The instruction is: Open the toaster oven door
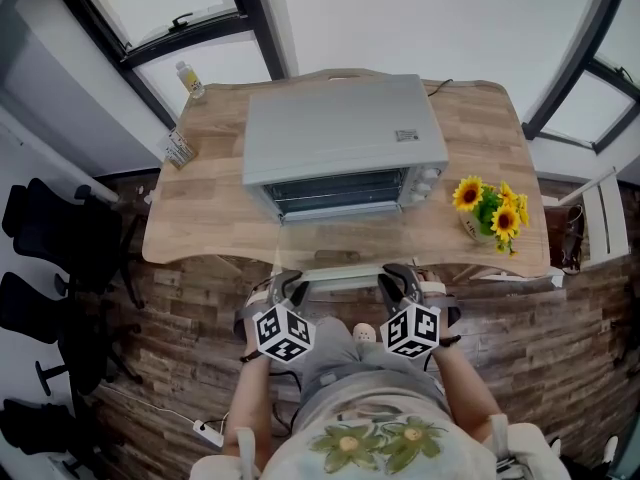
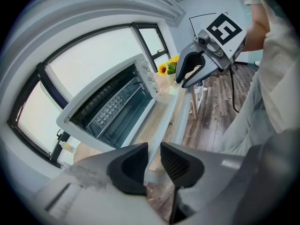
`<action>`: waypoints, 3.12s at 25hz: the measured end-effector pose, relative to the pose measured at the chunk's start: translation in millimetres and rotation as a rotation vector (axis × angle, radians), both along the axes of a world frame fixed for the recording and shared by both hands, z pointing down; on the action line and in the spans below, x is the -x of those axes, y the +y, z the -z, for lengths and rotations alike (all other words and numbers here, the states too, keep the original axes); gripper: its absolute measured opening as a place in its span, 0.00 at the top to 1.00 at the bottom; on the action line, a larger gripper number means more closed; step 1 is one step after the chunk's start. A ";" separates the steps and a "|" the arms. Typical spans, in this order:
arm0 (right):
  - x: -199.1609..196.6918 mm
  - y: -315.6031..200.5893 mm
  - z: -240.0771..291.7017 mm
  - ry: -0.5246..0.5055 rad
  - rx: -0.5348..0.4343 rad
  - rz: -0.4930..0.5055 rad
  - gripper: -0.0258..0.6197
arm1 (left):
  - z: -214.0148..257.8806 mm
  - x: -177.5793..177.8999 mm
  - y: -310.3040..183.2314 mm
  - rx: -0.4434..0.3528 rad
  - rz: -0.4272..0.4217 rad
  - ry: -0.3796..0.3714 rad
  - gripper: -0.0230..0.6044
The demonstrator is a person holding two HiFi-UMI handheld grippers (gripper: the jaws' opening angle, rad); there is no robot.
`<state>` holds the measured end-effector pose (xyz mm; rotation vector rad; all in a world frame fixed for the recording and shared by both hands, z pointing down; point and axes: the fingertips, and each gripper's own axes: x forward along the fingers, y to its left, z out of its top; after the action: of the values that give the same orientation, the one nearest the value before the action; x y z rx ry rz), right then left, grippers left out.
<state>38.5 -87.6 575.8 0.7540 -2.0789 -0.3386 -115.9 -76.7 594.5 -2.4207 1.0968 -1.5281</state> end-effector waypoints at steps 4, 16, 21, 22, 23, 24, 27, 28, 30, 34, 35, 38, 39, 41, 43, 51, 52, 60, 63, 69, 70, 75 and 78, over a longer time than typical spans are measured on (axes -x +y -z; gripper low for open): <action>-0.3 3.0 -6.0 0.009 0.014 0.001 0.84 | -5.7 -0.4 3.2 0.014 0.000 -0.002 0.81; -0.8 8.2 -16.4 0.029 0.036 0.005 0.84 | -15.5 -0.7 8.9 0.032 0.002 -0.002 0.81; -1.3 10.5 -21.9 0.039 0.049 0.012 0.84 | -21.4 -1.4 11.5 0.042 0.003 -0.011 0.81; -1.4 10.9 -23.6 0.041 0.051 0.014 0.84 | -23.0 -1.6 11.9 0.043 0.004 -0.014 0.81; -1.5 11.5 -25.4 0.043 0.053 0.017 0.84 | -24.6 -1.8 12.5 0.044 0.005 -0.017 0.81; -1.5 12.4 -27.1 0.045 0.056 0.019 0.84 | -26.3 -1.8 13.3 0.046 0.006 -0.020 0.81; -1.1 14.7 -31.9 0.049 0.065 0.025 0.84 | -31.3 -1.5 15.8 0.057 0.010 -0.028 0.81; -1.2 15.3 -33.6 0.050 0.068 0.027 0.84 | -33.1 -1.5 16.5 0.063 0.010 -0.031 0.81; -1.6 16.5 -37.4 0.048 0.077 0.030 0.84 | -36.9 -1.9 17.8 0.073 0.010 -0.035 0.81; -2.1 18.8 -43.6 0.054 0.100 0.033 0.84 | -43.1 -2.4 20.3 0.088 0.012 -0.040 0.81; -2.2 19.2 -44.5 0.058 0.104 0.034 0.84 | -44.2 -2.4 20.8 0.091 0.012 -0.042 0.81; -2.9 20.5 -47.6 0.064 0.109 0.041 0.84 | -47.6 -3.3 22.1 0.101 0.013 -0.049 0.81; -3.0 21.0 -48.8 0.065 0.112 0.043 0.84 | -48.8 -3.5 22.6 0.104 0.013 -0.050 0.81; -2.6 22.4 -51.0 0.072 0.118 0.047 0.84 | -51.1 -3.3 24.0 0.112 0.013 -0.051 0.81; -2.2 23.9 -53.8 0.079 0.121 0.051 0.84 | -54.1 -3.1 25.7 0.122 0.012 -0.050 0.81; -2.9 26.8 -66.7 0.100 0.134 0.060 0.84 | -66.4 -4.4 29.1 0.156 0.004 -0.047 0.81; -3.0 27.2 -67.6 0.102 0.136 0.061 0.84 | -67.5 -4.6 29.5 0.159 0.000 -0.051 0.81; -3.7 29.2 -78.0 0.118 0.152 0.065 0.84 | -77.8 -5.6 31.7 0.181 -0.007 -0.061 0.81; -3.8 29.9 -81.8 0.125 0.161 0.067 0.84 | -81.7 -5.9 32.7 0.190 -0.008 -0.063 0.81; -3.6 31.5 -87.6 0.136 0.177 0.069 0.84 | -87.3 -5.5 34.3 0.202 -0.012 -0.066 0.81; -3.5 31.5 -88.7 0.138 0.178 0.069 0.84 | -88.3 -5.5 34.5 0.203 -0.014 -0.068 0.81; -3.4 32.7 -95.3 0.147 0.194 0.068 0.84 | -94.3 -5.6 35.5 0.215 -0.024 -0.074 0.81; -3.9 33.3 -98.6 0.156 0.203 0.068 0.84 | -97.7 -6.2 36.2 0.221 -0.026 -0.079 0.81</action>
<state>42.4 -54.3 674.4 0.5204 -1.9590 -0.2124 -109.7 -40.5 692.2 -2.4735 0.9225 -1.8066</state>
